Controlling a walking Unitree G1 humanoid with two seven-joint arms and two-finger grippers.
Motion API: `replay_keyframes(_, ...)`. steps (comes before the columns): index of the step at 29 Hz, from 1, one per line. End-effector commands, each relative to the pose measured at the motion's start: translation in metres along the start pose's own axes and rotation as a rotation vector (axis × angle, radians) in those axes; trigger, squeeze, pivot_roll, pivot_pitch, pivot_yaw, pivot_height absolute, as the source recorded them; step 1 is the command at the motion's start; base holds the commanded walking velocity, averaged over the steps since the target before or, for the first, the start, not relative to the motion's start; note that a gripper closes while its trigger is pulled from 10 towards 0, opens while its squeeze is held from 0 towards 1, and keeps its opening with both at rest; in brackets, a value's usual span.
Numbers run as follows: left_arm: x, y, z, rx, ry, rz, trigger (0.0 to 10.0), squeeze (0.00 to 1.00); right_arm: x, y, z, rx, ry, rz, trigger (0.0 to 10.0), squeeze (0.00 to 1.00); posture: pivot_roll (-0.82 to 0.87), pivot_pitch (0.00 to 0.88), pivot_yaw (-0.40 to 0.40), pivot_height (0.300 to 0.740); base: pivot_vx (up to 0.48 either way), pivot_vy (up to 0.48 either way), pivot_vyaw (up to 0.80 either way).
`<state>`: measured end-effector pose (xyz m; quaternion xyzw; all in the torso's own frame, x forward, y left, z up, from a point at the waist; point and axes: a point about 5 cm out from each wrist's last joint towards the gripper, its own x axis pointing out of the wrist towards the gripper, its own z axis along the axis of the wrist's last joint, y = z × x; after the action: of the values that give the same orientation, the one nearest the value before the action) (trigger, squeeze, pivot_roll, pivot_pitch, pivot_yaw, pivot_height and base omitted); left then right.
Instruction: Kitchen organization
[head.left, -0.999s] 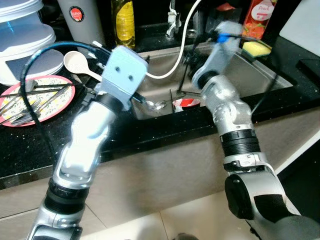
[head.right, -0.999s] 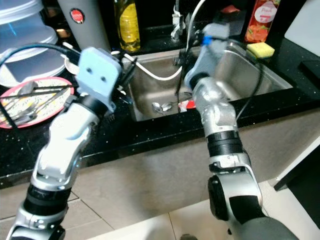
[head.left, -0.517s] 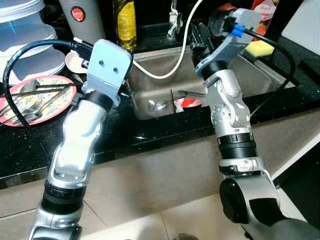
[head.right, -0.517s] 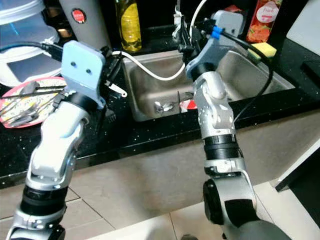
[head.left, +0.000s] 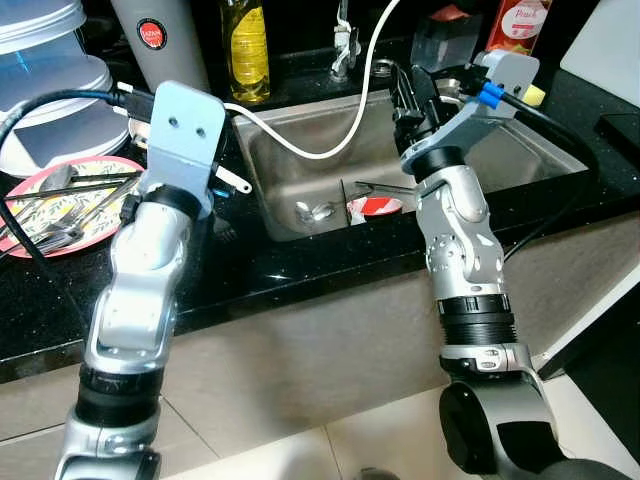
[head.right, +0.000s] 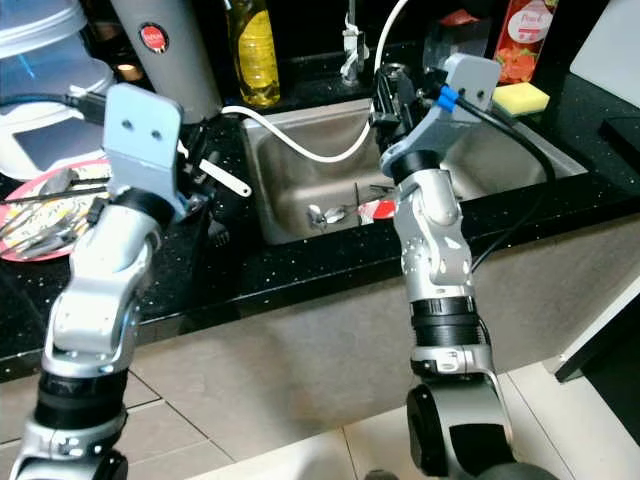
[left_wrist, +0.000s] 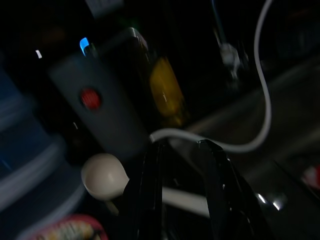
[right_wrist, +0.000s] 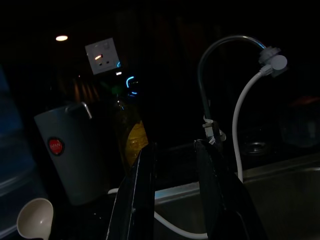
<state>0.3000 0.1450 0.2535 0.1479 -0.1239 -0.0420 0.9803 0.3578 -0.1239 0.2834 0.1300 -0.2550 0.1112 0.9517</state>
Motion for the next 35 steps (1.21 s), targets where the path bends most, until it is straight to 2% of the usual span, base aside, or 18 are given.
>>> replay_keyframes(1,-0.003,-0.004,-0.003,-0.027,0.026,-0.011,10.0,0.0,-0.001,0.004,0.0,-0.02,0.003,0.018,10.0,0.0,0.01,0.015,0.072,0.74,0.0,0.0,0.0)
replay_keyframes(3,-0.004,-0.017,-0.005,-0.107,0.073,-0.074,10.0,0.0,-0.002,0.007,-0.002,-0.059,0.027,0.048,10.0,0.0,0.01,0.018,0.071,0.74,0.0,0.0,0.0)
replay_keyframes(7,0.0,-0.019,-0.008,-0.121,0.148,-0.116,10.0,0.0,-0.003,0.006,-0.011,-0.113,0.099,0.068,10.0,0.0,0.02,0.026,0.067,0.74,0.0,0.0,0.0)
replay_keyframes(13,0.009,-0.008,0.0,-0.133,0.15,-0.079,10.0,0.0,-0.003,0.0,-0.015,-0.124,0.127,0.035,10.0,0.0,-0.01,0.029,0.08,0.74,0.0,0.0,0.0)
replay_keyframes(19,0.012,-0.019,0.001,-0.127,0.136,-0.093,10.0,0.0,-0.005,0.002,-0.016,-0.133,0.147,0.033,10.0,0.0,-0.03,0.036,0.067,0.74,0.0,0.0,0.0)
replay_keyframes(23,0.011,-0.021,0.001,-0.158,0.132,-0.081,10.0,0.0,-0.006,-0.001,-0.017,-0.14,0.158,0.031,10.0,0.0,-0.03,0.036,0.065,0.74,0.0,0.0,0.0)
replay_keyframes(27,0.009,-0.016,-0.006,-0.139,0.163,-0.054,10.0,0.0,-0.004,-0.001,-0.02,-0.12,0.163,0.009,10.0,0.0,-0.01,0.03,0.055,0.74,0.0,0.0,0.0)
replay_keyframes(29,0.007,-0.009,-0.004,-0.112,0.166,-0.021,10.0,0.0,-0.001,0.004,-0.022,-0.102,0.174,0.02,10.0,0.0,0.03,0.055,0.036,0.74,0.0,0.0,0.0)
replay_keyframes(31,0.006,-0.007,-0.003,-0.092,0.171,-0.005,10.0,0.0,0.0,0.007,-0.023,-0.097,0.181,0.034,10.0,0.0,0.03,0.059,0.042,0.74,0.0,0.0,0.0)
replay_keyframes(32,0.003,-0.007,-0.005,-0.081,0.175,0.001,10.0,0.0,0.001,0.011,-0.025,-0.095,0.188,0.051,10.0,0.0,0.03,0.089,0.06,0.74,0.0,0.0,0.0)
replay_keyframes(35,0.002,-0.009,-0.009,-0.08,0.199,0.003,10.0,0.0,-0.001,0.012,-0.028,-0.076,0.193,0.006,10.0,0.0,0.03,0.048,0.069,0.74,0.0,0.0,0.0)
